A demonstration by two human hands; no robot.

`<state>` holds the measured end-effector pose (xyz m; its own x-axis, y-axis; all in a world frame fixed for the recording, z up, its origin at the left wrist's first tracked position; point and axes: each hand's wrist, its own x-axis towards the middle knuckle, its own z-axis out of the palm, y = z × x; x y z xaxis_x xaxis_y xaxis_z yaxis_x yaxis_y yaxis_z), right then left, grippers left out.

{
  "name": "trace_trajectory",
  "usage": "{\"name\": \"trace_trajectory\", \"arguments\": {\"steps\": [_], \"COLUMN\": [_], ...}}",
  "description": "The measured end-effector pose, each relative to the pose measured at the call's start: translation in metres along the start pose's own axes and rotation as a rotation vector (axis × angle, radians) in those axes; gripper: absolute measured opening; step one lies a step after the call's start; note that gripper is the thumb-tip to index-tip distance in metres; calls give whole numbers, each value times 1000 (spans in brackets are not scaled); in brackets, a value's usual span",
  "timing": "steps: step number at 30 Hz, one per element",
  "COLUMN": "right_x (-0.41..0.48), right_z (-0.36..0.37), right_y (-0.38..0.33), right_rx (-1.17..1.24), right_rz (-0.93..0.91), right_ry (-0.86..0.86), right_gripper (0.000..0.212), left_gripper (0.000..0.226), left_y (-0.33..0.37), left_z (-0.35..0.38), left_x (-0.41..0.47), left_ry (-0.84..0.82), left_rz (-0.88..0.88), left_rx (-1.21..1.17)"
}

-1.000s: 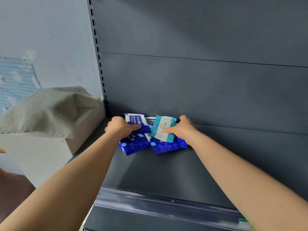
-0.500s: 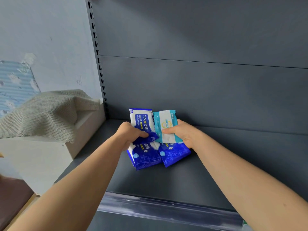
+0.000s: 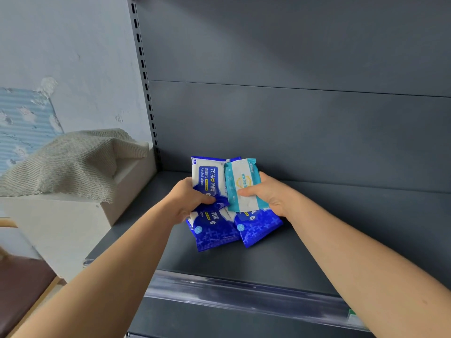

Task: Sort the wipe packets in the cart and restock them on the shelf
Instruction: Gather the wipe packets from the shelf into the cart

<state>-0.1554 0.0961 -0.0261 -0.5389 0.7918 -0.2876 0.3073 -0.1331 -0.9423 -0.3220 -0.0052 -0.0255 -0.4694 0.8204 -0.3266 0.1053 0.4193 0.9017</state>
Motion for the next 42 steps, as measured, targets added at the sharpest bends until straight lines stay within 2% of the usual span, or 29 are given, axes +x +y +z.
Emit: {"name": "trace_trajectory", "arguments": {"steps": [6,13,21,28,33,37,42], "right_x": [-14,-28,-54,-73,-78,-83,-89], "right_z": [-4,-13,-60,-96,-111,-121,-126], "right_y": [-3,2,-10,16,6,-15,-18], "right_rx": [85,214,258,244,207,189,171], "right_rz": [-51,-114,-150,-138,-187,-257,-189], "right_ry": [19,100,221,330,286,208,128], "right_gripper": [52,58,51,48,46,45,42], "left_gripper": [41,42,35,44,40,29,41], "left_y": [-4,6,37,43,62,80,75], "left_z": [7,16,62,102,102,99,104], "left_x": [-10,-17,-21,-21,-36,-51,-67], "left_ry": [44,4,-87,-110,-52,-10,29], "left_rz": [100,115,193,213,226,250,156], "left_rx": [12,-75,-204,24,56,-22,-31]}}
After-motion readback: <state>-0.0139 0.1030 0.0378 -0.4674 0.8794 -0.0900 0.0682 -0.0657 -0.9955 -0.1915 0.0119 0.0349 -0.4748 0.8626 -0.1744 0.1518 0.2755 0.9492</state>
